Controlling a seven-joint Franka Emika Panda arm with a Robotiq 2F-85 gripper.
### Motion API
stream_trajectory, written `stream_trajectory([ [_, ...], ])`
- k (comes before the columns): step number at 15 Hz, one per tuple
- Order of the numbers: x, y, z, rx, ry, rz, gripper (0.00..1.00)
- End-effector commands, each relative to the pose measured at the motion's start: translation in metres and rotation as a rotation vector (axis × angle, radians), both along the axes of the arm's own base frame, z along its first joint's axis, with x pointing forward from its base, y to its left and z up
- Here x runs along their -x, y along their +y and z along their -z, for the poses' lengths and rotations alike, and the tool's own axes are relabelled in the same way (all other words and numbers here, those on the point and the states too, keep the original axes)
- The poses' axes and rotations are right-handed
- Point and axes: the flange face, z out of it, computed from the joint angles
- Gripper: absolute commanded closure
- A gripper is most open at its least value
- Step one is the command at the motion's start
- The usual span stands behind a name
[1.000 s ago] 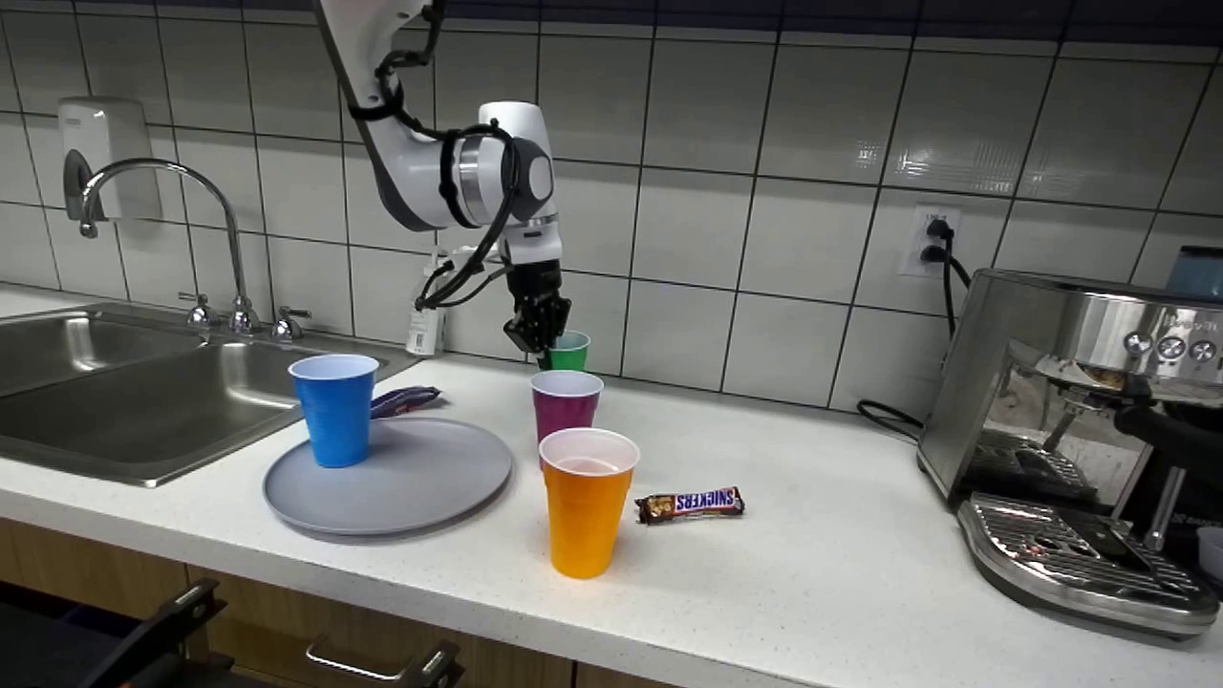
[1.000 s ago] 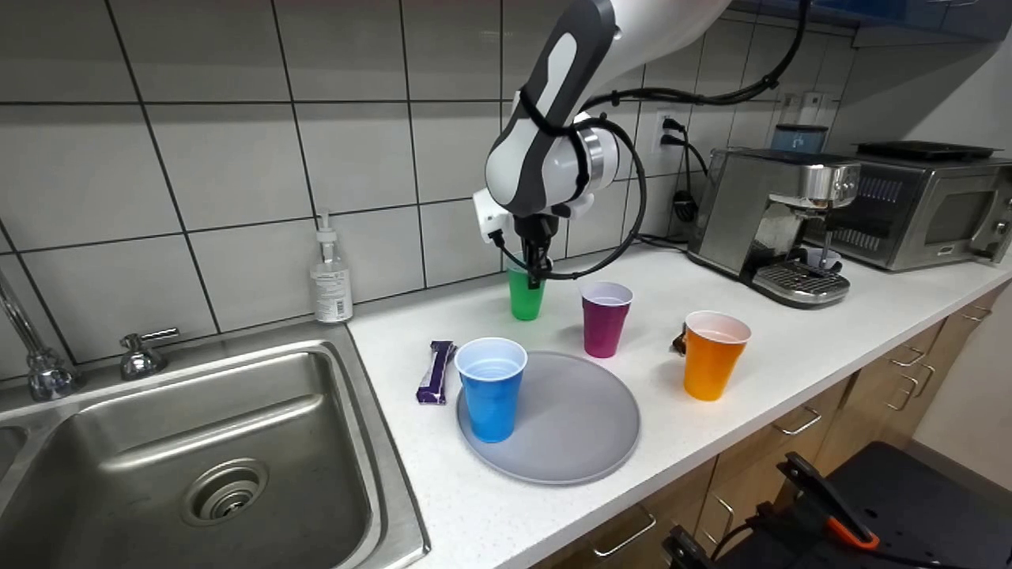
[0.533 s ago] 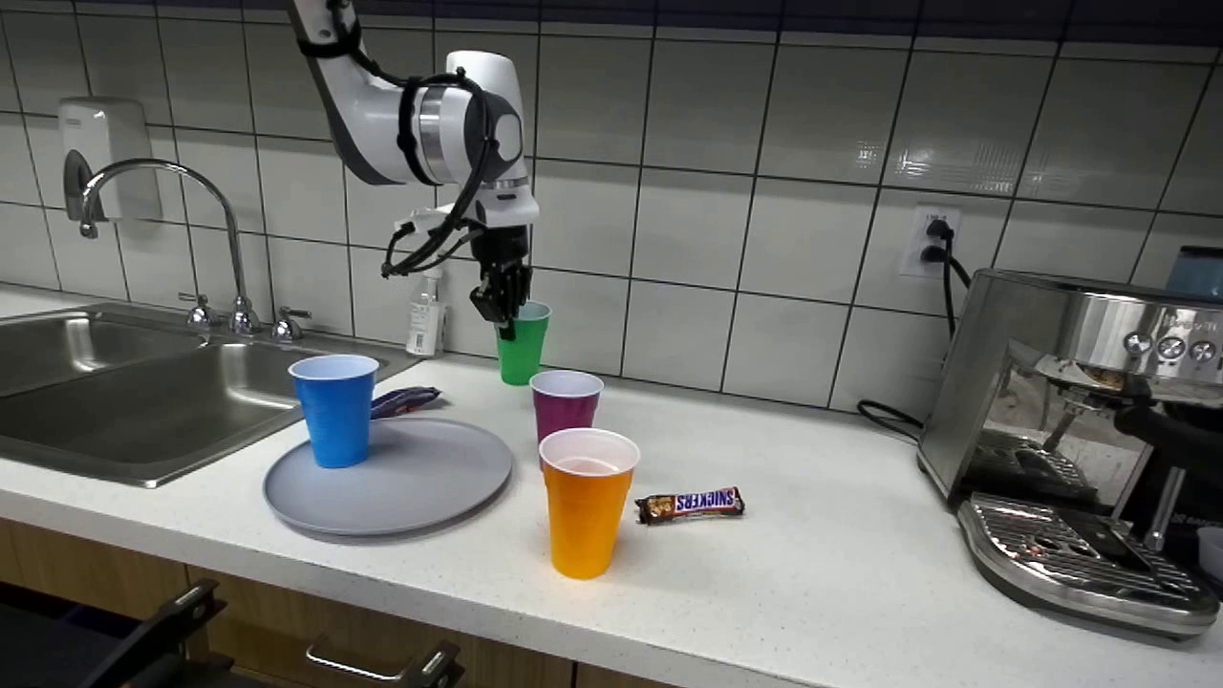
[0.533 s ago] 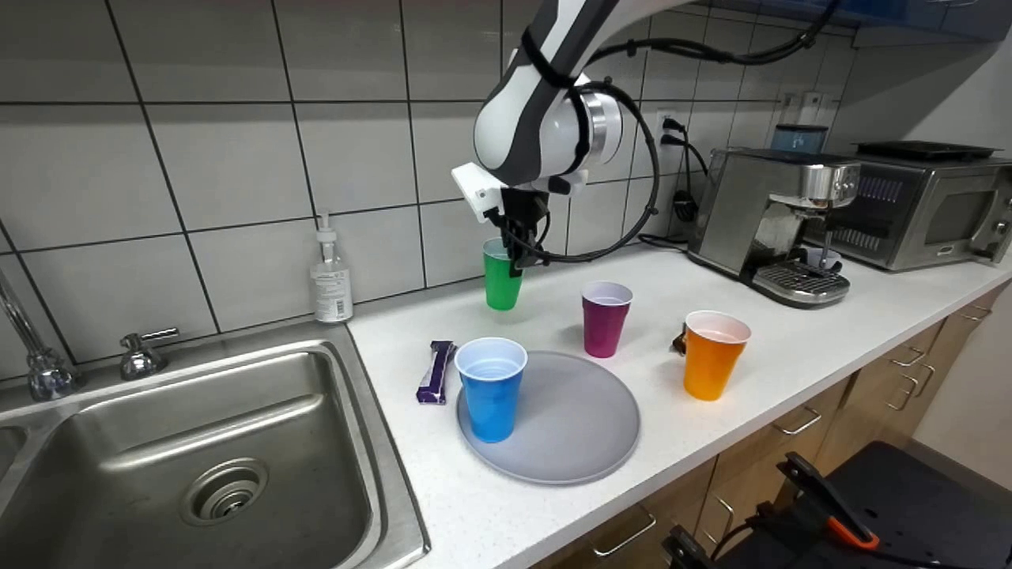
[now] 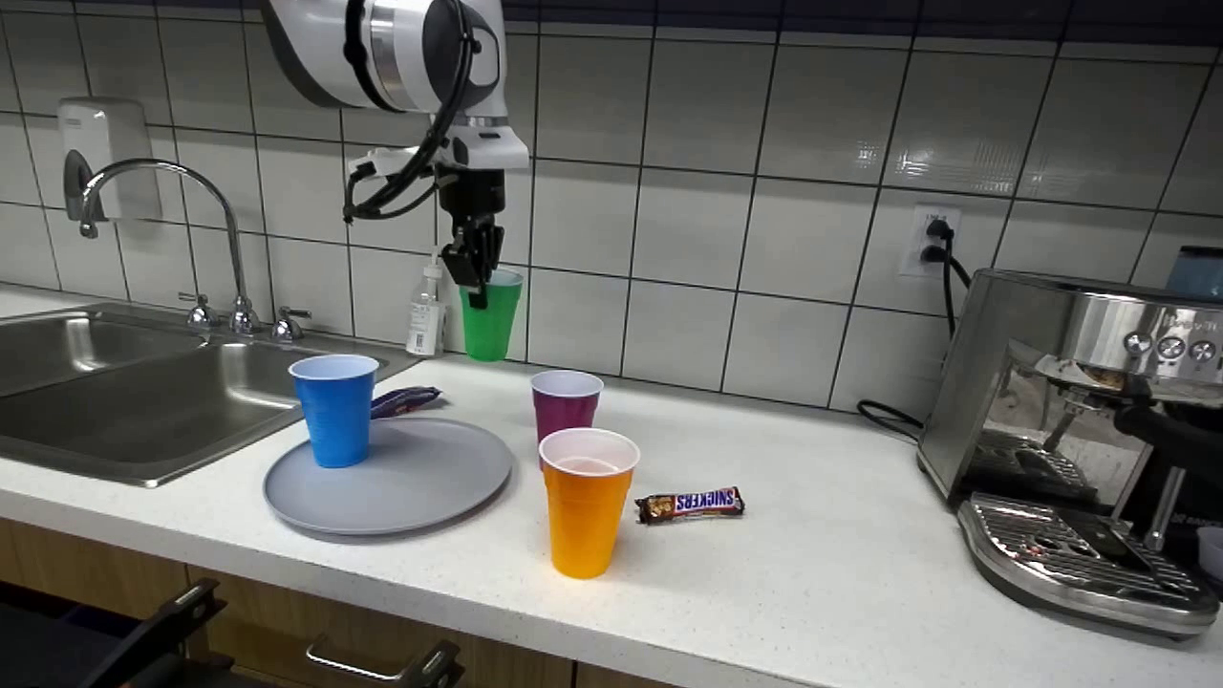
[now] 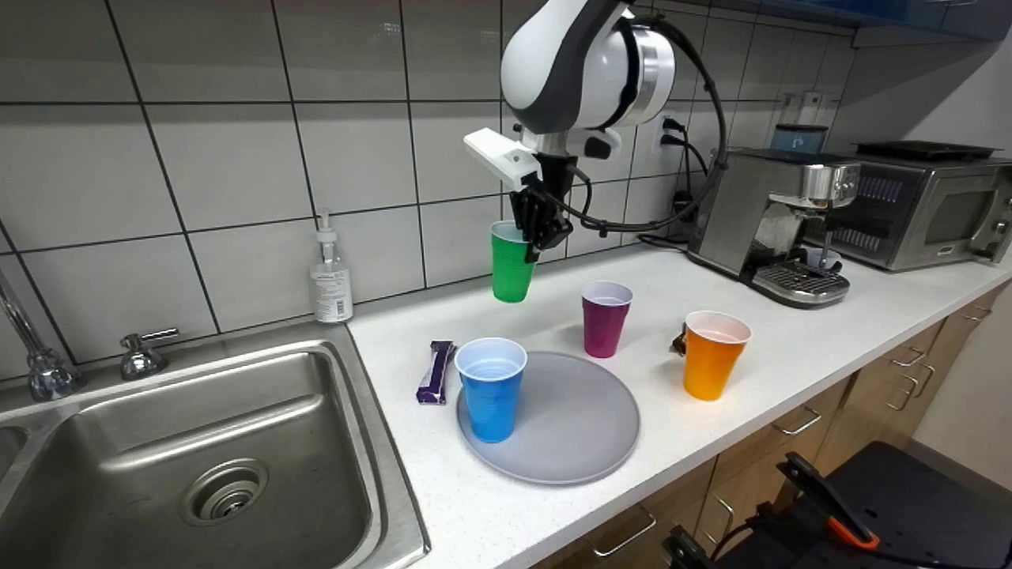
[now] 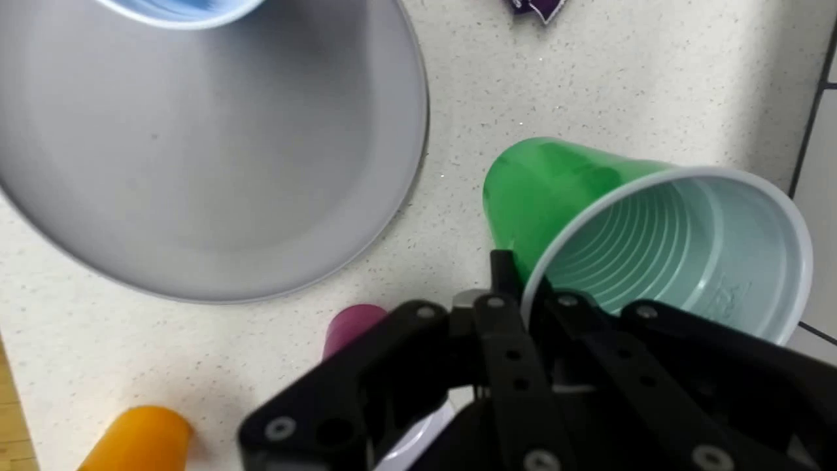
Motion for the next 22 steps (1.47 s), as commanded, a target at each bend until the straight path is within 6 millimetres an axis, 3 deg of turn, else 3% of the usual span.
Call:
stream_trajectory([
  [1, 0.035, -0.008, -0.023, 0.003, 0.037, -0.054, 0.99],
  [4, 0.050, -0.012, -0.032, 0.008, 0.083, -0.074, 0.99],
  [5, 0.038, -0.009, 0.009, 0.007, 0.119, -0.098, 0.99],
  [10, 0.044, -0.001, 0.041, 0.027, 0.185, -0.149, 0.99],
  [18, 0.041, 0.015, 0.061, 0.051, 0.200, -0.189, 0.99],
  [22, 0.034, 0.023, 0.086, 0.073, 0.182, -0.231, 0.99],
])
